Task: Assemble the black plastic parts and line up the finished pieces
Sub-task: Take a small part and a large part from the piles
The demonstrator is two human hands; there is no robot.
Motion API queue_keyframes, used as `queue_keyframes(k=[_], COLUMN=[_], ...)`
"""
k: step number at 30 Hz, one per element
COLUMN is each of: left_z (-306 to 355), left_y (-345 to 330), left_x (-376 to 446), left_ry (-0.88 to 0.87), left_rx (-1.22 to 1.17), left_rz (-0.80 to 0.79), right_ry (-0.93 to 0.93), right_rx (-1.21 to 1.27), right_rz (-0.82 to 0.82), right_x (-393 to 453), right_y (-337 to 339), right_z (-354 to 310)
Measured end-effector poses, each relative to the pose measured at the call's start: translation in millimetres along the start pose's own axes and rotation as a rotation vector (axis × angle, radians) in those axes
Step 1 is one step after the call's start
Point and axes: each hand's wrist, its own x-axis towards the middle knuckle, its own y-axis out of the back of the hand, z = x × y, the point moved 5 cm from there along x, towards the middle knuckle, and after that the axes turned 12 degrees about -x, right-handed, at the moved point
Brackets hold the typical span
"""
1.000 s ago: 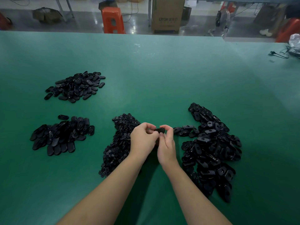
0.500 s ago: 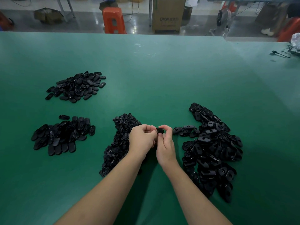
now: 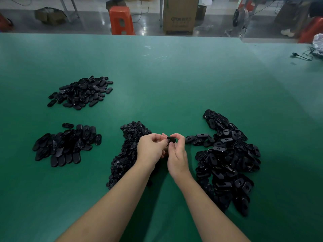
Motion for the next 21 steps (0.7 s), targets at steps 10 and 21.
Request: queue_keyframes(k=[10,21], left_z=[6,24], left_y=[2,-1], left_x=[0,6], left_ry=[-0.036,-0.201], left_rx=[0.029,0.413], left_rz=[-0.032,-0.131], right_ry=[0.011,-0.012], right_rx=[-0.022,0.096], right_rz=[0.000,0.021], right_x=[0,0], right_y=[1,1], right_z=[0,4])
